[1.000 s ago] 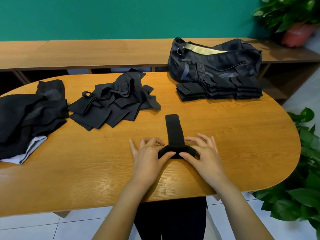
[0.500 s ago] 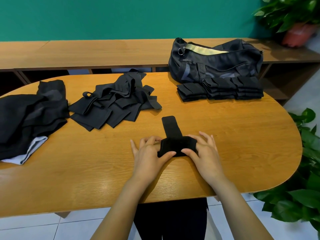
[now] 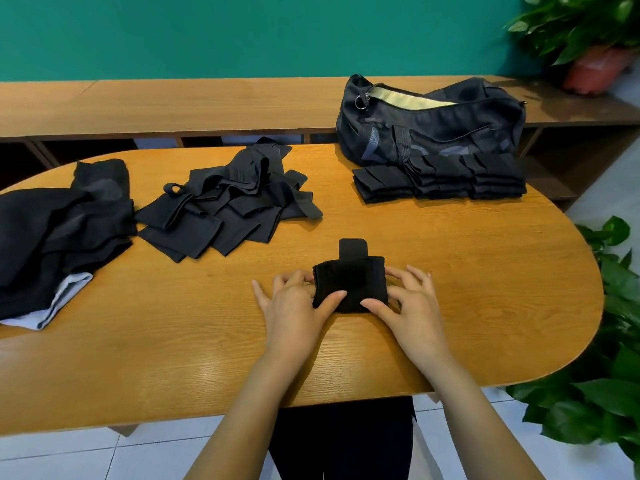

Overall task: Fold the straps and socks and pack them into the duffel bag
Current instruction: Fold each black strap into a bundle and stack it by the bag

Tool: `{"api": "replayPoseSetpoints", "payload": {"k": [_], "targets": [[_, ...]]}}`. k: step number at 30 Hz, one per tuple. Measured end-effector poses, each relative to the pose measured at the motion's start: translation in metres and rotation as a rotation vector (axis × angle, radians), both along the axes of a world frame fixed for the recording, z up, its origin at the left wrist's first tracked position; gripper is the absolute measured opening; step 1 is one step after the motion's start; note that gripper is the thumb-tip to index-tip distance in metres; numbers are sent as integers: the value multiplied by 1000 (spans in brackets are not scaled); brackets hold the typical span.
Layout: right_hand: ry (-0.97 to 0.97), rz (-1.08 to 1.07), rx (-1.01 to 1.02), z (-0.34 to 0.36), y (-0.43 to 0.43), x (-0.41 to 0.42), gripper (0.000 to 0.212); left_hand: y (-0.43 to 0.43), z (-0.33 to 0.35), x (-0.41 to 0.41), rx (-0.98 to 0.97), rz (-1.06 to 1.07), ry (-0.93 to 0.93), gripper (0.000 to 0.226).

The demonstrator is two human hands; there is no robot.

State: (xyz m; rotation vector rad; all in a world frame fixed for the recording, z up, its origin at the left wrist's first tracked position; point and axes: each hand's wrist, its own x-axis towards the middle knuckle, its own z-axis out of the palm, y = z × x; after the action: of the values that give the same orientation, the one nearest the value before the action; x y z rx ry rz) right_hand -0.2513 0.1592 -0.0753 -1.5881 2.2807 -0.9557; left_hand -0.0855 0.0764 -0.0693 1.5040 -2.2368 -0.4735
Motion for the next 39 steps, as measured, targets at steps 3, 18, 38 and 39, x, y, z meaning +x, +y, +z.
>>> {"api": "replayPoseSetpoints", "payload": {"k": [3,18,38,39], "targets": [[-8,-69,-7,-2,-1,0,29,-2,1,-3,-21,22,-56,52],[-19,-33,23,10,-5,0,78,2,4,-4,-35,-32,31,70],[142,150,-86,0,4,-7,40,11,7,9,-63,-306,111,39],[150,155,-94,-2,9,-7,41,12,6,11,-31,-339,77,42]]}}
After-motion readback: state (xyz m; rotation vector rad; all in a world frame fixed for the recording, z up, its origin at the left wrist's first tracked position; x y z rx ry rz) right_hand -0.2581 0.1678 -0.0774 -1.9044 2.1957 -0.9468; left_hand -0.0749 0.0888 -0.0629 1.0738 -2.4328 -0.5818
